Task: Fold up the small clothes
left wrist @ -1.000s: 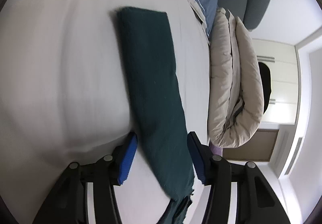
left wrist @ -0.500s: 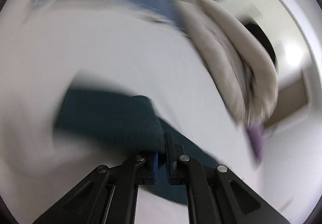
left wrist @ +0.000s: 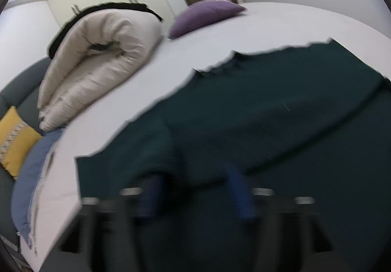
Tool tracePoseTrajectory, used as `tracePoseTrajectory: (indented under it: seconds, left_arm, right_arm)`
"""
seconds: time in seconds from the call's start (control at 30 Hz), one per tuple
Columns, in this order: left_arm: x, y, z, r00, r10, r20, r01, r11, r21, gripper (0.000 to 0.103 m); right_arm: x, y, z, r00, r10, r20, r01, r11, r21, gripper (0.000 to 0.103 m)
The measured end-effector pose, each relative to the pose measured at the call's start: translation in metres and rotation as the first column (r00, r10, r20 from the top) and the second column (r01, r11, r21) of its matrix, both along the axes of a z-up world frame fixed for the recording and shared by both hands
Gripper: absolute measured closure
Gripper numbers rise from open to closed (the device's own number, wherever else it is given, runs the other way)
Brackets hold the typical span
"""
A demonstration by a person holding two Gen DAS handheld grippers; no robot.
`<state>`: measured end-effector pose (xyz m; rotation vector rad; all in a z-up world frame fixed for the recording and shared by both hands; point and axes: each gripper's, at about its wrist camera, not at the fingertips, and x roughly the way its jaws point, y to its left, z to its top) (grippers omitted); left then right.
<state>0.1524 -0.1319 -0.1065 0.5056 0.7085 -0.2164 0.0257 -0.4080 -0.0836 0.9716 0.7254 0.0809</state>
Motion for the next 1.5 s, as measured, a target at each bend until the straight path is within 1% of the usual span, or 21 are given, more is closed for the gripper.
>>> tracePoseTrajectory:
  seconds: [0.1, 0.2, 0.33, 0.37, 0.47, 0.53, 0.67, 0.73, 0.77, 0.87, 0.9, 1.0, 1.07, 1.13, 1.2, 1.23, 1.3, 1.33, 1.37, 1.4, 1.5]
  left_arm:
    - [-0.021, 0.004, 0.002, 0.999, -0.043, 0.028, 0.043, 0.999, 0.015, 0.003]
    - [-0.044, 0.018, 0.014, 0.994, -0.099, 0.05, 0.101, 0.994, -0.032, 0.002]
    - [-0.063, 0.033, 0.024, 0.99, -0.097, 0.102, 0.1, 0.994, -0.031, 0.002]
    - [-0.062, 0.047, 0.029, 0.994, -0.076, 0.082, 0.084, 0.991, -0.1, 0.002]
    - [-0.053, 0.101, 0.054, 0.999, -0.012, 0.032, 0.022, 0.937, -0.349, 0.002]
    - [-0.037, 0.144, 0.068, 0.996, 0.085, 0.011, -0.07, 0.883, -0.464, 0.002]
    - [-0.005, 0.241, 0.069, 0.952, 0.276, -0.132, -0.29, 0.672, -0.682, 0.007]
    - [0.001, 0.27, 0.065, 0.92, 0.347, -0.181, -0.368, 0.61, -0.701, 0.008]
    - [0.003, 0.284, 0.062, 0.901, 0.377, -0.215, -0.408, 0.567, -0.716, 0.008]
    - [0.005, 0.302, 0.055, 0.879, 0.389, -0.276, -0.451, 0.492, -0.745, 0.008]
    - [0.005, 0.303, 0.054, 0.874, 0.394, -0.284, -0.46, 0.483, -0.745, 0.008]
    - [0.006, 0.295, 0.06, 0.875, 0.409, -0.259, -0.456, 0.518, -0.724, 0.008]
    - [0.005, 0.293, 0.064, 0.879, 0.416, -0.233, -0.446, 0.544, -0.711, 0.008]
    - [0.007, 0.288, 0.067, 0.883, 0.419, -0.213, -0.437, 0.567, -0.698, 0.008]
    - [0.007, 0.286, 0.067, 0.883, 0.421, -0.208, -0.437, 0.575, -0.692, 0.008]
    - [0.007, 0.287, 0.066, 0.882, 0.42, -0.211, -0.438, 0.572, -0.693, 0.008]
    - [0.006, 0.289, 0.065, 0.881, 0.416, -0.225, -0.442, 0.552, -0.707, 0.008]
    - [0.006, 0.29, 0.064, 0.881, 0.414, -0.23, -0.443, 0.547, -0.71, 0.008]
    - [0.006, 0.291, 0.063, 0.879, 0.414, -0.235, -0.445, 0.542, -0.713, 0.008]
    - [0.006, 0.291, 0.063, 0.878, 0.416, -0.237, -0.448, 0.538, -0.714, 0.008]
    - [0.006, 0.29, 0.061, 0.876, 0.414, -0.247, -0.453, 0.533, -0.714, 0.008]
  right_arm:
    - [0.01, 0.001, -0.003, 1.0, 0.023, -0.008, -0.023, 1.0, -0.011, 0.033]
    - [0.031, 0.017, -0.004, 0.998, 0.067, -0.014, -0.067, 0.997, -0.027, 0.033]
    - [0.069, 0.062, 0.004, 0.983, 0.181, -0.03, -0.183, 0.976, -0.115, 0.033]
    - [0.079, 0.074, 0.007, 0.977, 0.212, -0.036, -0.215, 0.965, -0.153, 0.033]
    - [0.102, 0.115, 0.025, 0.948, 0.317, -0.04, -0.314, 0.902, -0.296, 0.033]
    - [0.109, 0.151, 0.039, 0.915, 0.4, -0.047, -0.373, 0.798, -0.473, 0.033]
    - [0.107, 0.237, 0.043, 0.818, 0.563, -0.122, -0.447, 0.487, -0.75, 0.035]
    - [0.102, 0.281, 0.037, 0.77, 0.618, -0.16, -0.436, 0.327, -0.839, 0.038]
    - [0.102, 0.295, 0.035, 0.762, 0.624, -0.171, -0.424, 0.281, -0.861, 0.039]
    - [0.108, 0.332, 0.02, 0.753, 0.62, -0.221, -0.373, 0.126, -0.919, 0.043]
    - [0.109, 0.341, 0.014, 0.75, 0.617, -0.238, -0.362, 0.082, -0.928, 0.043]
    - [0.114, 0.367, -0.008, 0.733, 0.604, -0.311, -0.331, -0.083, -0.94, 0.048]
    - [0.117, 0.379, -0.018, 0.725, 0.595, -0.347, -0.331, -0.14, -0.933, 0.053]
    - [0.121, 0.384, -0.026, 0.728, 0.579, -0.366, -0.331, -0.17, -0.928, 0.06]
    - [0.127, 0.386, -0.027, 0.737, 0.573, -0.36, -0.34, -0.146, -0.929, 0.076]
    - [0.131, 0.385, -0.025, 0.746, 0.569, -0.347, -0.348, -0.111, -0.931, 0.085]
    - [0.136, 0.377, -0.01, 0.768, 0.576, -0.28, -0.358, 0.023, -0.934, 0.09]
    - [0.139, 0.362, 0.004, 0.789, 0.577, -0.21, -0.363, 0.162, -0.918, 0.091]
    - [0.14, 0.349, 0.015, 0.807, 0.567, -0.166, -0.363, 0.254, -0.896, 0.091]
    - [0.142, 0.326, 0.026, 0.843, 0.529, -0.101, -0.353, 0.401, -0.845, 0.092]
    - [0.135, 0.248, 0.034, 0.936, 0.351, 0.021, -0.256, 0.722, -0.642, 0.092]
